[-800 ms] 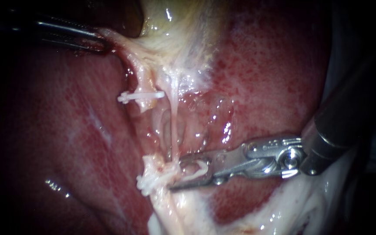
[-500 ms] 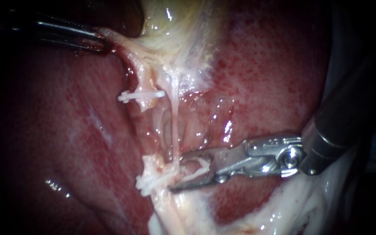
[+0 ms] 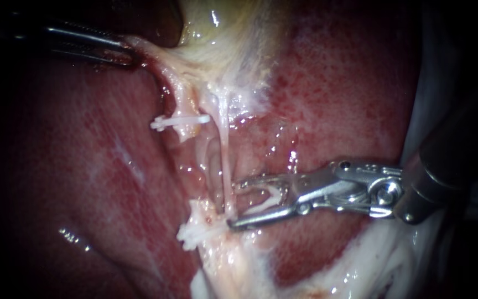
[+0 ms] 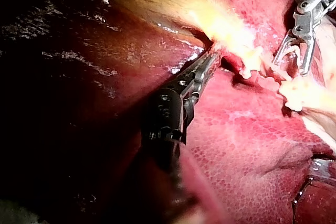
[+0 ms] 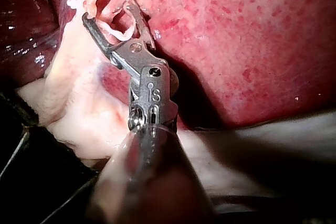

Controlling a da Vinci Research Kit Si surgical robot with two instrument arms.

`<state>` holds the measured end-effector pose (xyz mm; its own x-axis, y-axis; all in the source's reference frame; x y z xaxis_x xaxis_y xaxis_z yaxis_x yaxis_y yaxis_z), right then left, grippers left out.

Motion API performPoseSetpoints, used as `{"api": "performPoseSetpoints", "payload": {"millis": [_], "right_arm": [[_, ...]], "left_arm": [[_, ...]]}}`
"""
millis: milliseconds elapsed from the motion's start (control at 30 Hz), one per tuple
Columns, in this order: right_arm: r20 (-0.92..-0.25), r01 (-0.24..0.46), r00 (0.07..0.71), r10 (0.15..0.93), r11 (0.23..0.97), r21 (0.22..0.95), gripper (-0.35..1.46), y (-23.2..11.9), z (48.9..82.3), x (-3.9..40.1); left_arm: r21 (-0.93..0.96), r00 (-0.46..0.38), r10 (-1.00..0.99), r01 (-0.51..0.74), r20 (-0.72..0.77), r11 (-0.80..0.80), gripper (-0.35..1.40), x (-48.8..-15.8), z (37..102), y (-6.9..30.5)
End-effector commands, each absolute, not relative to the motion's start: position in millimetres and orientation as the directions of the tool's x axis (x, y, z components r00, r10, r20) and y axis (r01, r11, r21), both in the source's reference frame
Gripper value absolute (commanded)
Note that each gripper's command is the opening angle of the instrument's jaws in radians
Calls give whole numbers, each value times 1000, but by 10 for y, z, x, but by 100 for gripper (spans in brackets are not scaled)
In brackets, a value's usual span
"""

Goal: Clipping first clip right tube

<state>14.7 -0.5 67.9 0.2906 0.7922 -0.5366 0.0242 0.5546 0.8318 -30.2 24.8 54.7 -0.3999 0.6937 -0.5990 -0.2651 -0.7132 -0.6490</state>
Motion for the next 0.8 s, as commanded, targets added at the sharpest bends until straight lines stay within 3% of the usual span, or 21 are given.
{"api": "performPoseSetpoints", "payload": {"millis": [33,533,800], "right_arm": [[-527,35,283,802,540,841,50,-7,679,151],[-494,83,268,827,491,867,50,-12,685,179],[-465,155,242,852,439,885,50,-17,678,194]], "left_arm": [[-649,-400,694,-265,-599,-713,-35,-302,547,248],[-649,-400,694,-265,-599,-713,-35,-303,547,248],[-649,-400,694,-266,-599,-713,-35,-303,547,248]]}}
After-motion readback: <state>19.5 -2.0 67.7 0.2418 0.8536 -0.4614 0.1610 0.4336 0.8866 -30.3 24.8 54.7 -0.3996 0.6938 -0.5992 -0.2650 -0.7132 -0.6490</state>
